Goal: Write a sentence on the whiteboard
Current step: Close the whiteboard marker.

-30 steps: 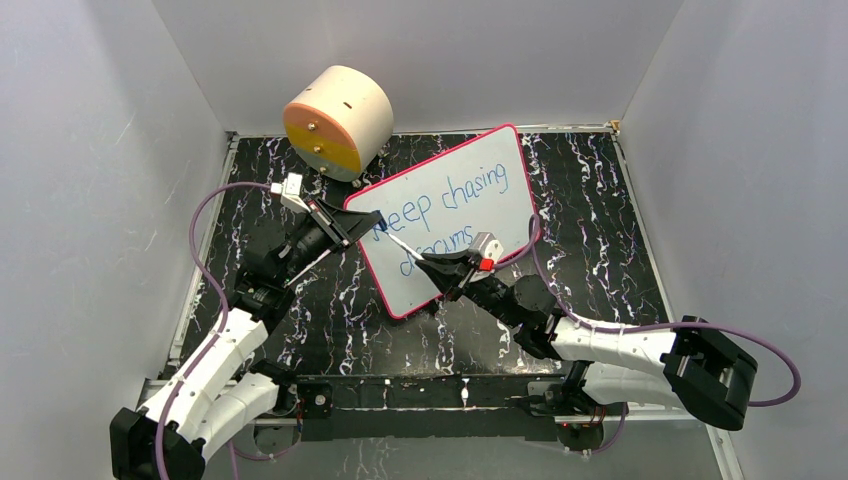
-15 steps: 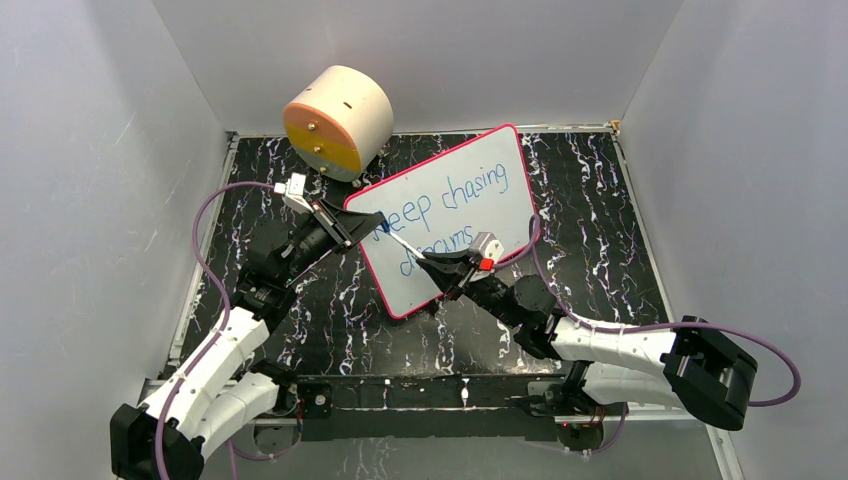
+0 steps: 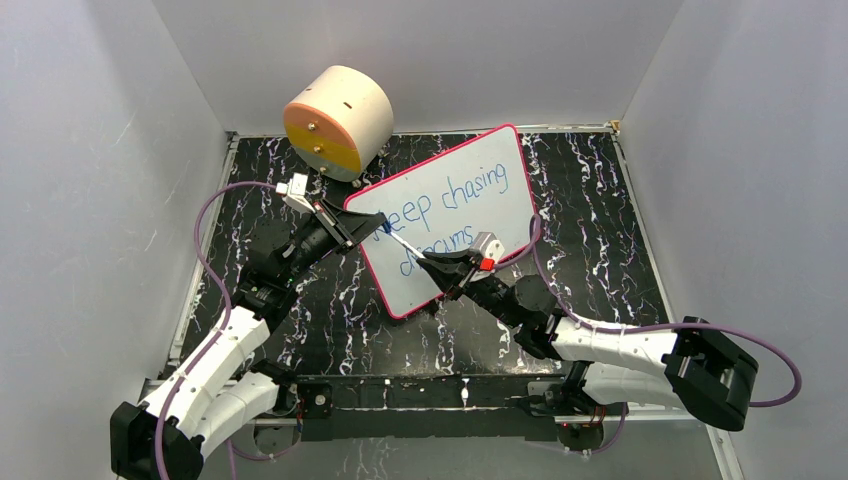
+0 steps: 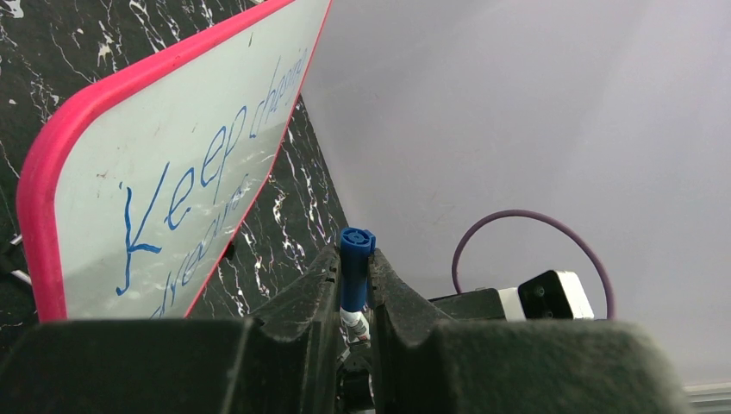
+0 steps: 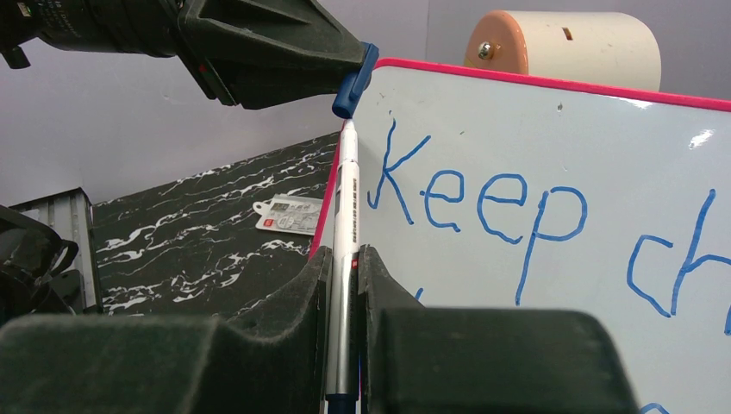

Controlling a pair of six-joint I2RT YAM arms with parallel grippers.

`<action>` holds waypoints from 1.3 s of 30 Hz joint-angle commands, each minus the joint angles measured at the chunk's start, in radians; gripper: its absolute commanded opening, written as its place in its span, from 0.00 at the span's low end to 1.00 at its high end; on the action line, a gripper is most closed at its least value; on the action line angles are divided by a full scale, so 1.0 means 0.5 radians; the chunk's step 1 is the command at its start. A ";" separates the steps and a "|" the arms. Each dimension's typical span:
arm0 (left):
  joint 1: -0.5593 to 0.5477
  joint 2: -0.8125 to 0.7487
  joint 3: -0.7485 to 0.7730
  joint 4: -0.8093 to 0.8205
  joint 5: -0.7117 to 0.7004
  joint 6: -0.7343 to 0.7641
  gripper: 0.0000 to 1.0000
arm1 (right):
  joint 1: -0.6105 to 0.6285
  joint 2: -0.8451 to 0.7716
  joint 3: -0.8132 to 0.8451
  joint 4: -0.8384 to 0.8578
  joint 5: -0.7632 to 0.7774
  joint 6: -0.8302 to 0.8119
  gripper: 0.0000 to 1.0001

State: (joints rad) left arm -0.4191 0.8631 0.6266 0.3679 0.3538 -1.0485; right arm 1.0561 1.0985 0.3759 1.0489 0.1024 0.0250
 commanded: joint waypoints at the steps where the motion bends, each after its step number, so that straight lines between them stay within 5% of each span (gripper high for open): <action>1: -0.012 -0.005 -0.027 0.073 -0.042 0.030 0.00 | 0.010 -0.068 0.067 0.108 -0.003 -0.025 0.00; 39: -0.015 0.001 0.005 0.070 -0.022 0.057 0.00 | 0.010 -0.069 0.085 0.066 0.045 -0.015 0.00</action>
State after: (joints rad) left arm -0.4213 0.8635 0.6262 0.3744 0.3279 -1.0325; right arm 1.0561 1.0779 0.3763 1.0214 0.1032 0.0250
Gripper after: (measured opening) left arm 0.127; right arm 0.198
